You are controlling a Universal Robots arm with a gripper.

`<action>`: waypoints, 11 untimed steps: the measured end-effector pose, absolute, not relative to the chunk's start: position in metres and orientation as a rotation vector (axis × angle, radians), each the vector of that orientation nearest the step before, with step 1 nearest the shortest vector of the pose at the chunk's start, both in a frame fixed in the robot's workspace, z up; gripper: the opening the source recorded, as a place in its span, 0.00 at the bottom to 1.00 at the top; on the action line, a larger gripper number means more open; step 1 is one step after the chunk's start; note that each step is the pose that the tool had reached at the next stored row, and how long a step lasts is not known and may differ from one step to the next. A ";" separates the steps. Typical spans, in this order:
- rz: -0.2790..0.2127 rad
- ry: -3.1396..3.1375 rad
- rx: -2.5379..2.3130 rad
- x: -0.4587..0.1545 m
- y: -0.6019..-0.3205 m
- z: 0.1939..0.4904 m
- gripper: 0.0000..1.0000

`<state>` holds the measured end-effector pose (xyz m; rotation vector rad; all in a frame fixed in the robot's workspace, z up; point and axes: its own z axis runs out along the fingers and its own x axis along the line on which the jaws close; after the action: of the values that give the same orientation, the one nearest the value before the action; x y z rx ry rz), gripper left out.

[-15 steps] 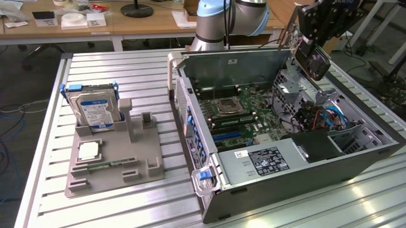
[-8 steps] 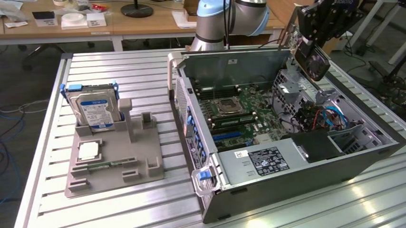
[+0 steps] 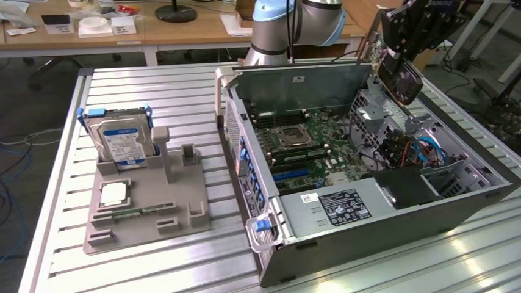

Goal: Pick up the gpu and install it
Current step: 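Insert the gpu into the slot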

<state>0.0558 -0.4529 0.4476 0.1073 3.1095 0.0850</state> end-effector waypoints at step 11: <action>0.085 3.112 0.047 0.056 -0.453 0.446 0.27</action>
<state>0.0558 -0.4527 0.4461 0.0472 3.1120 0.0854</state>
